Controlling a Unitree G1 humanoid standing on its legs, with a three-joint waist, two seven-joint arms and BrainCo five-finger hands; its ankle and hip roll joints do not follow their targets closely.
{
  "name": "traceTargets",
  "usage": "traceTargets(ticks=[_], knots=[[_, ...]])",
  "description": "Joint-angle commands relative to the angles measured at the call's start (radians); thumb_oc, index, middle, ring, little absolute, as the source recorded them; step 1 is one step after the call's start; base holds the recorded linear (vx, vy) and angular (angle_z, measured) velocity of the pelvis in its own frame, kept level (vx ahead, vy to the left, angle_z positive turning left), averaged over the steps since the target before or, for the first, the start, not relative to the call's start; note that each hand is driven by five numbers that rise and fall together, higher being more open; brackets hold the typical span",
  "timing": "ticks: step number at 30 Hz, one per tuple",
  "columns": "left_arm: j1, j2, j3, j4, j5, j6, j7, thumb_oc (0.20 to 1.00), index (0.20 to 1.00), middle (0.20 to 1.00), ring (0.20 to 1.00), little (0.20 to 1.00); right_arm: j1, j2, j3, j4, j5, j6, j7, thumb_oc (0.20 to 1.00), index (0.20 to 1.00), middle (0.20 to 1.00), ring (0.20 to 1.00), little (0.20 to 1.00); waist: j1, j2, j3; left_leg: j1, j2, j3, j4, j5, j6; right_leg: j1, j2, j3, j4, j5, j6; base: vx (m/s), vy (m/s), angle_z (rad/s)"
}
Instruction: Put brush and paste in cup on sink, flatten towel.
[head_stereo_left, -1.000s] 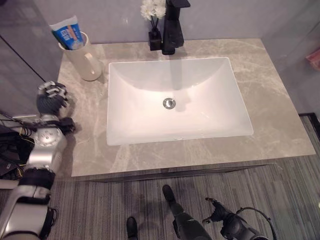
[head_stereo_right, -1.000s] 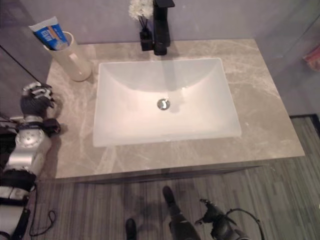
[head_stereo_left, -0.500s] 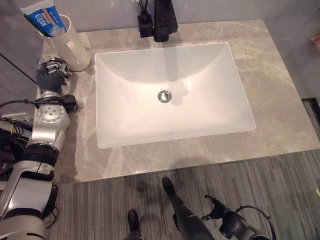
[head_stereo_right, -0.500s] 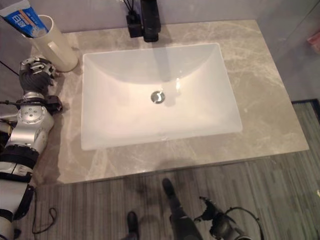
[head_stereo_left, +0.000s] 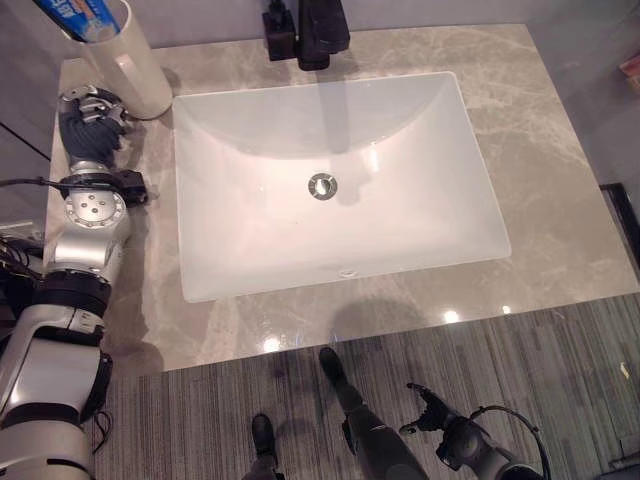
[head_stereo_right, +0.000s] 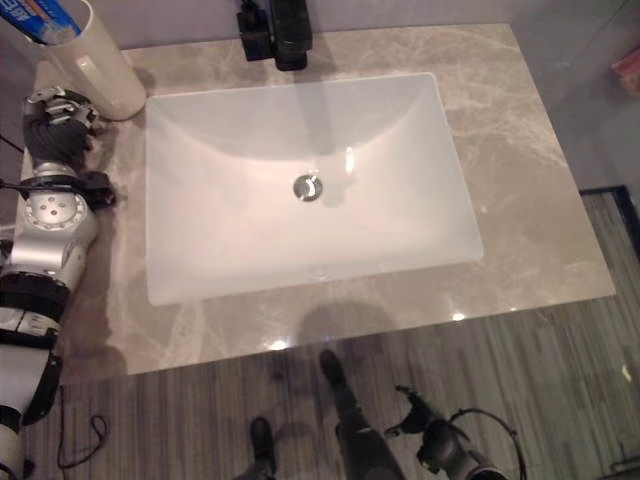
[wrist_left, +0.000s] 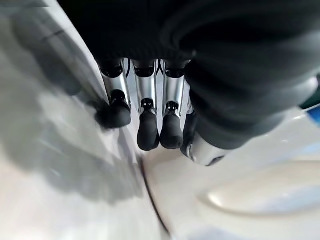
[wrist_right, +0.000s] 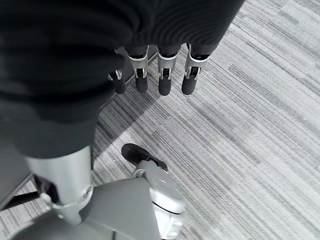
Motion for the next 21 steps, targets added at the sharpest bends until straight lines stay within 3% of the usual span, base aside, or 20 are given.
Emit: traceTargets(ticks=[1, 12, 21], knots=[[-0.053, 0.006, -0.040, 0.078, 0.097, 0.031, 0.053, 0.200, 0.200, 0.200, 0.200, 0.200, 0.018, -0.044, 0.032, -0.020, 0.015, -0.036, -0.019, 1.000, 1.000, 1.000, 1.000, 1.000, -0.025, -0.009, 0.018, 0.142, 0.037, -0.013, 0.005, 0.071, -0.047, 0.000, -0.081, -0.021, -0.001, -0.002, 0.106, 0.00, -0.007, -0.15], [-0.104, 0.000, -0.047, 0.126, 0.117, 0.047, 0.066, 0.200, 0.200, 0.200, 0.200, 0.200, 0.030, -0.059, 0.044, -0.024, 0.003, -0.040, -0.010, 1.000, 1.000, 1.000, 1.000, 1.000, -0.028, -0.003, 0.015, 0.141, 0.038, -0.011, 0.005, 0.066, -0.048, -0.005, -0.081, -0.020, -0.001, -0.002, 0.105, 0.00, -0.002, -0.02], [-0.135, 0.041, -0.110, 0.179, 0.196, 0.046, 0.029, 0.200, 0.200, 0.200, 0.200, 0.200, 0.055, -0.092, 0.031, -0.071, 0.024, -0.066, 0.001, 1.000, 1.000, 1.000, 1.000, 1.000, -0.045, 0.004, 0.015, 0.125, 0.036, -0.001, 0.005, 0.067, -0.057, -0.022, -0.077, -0.016, -0.001, 0.005, 0.106, 0.00, -0.002, -0.01]])
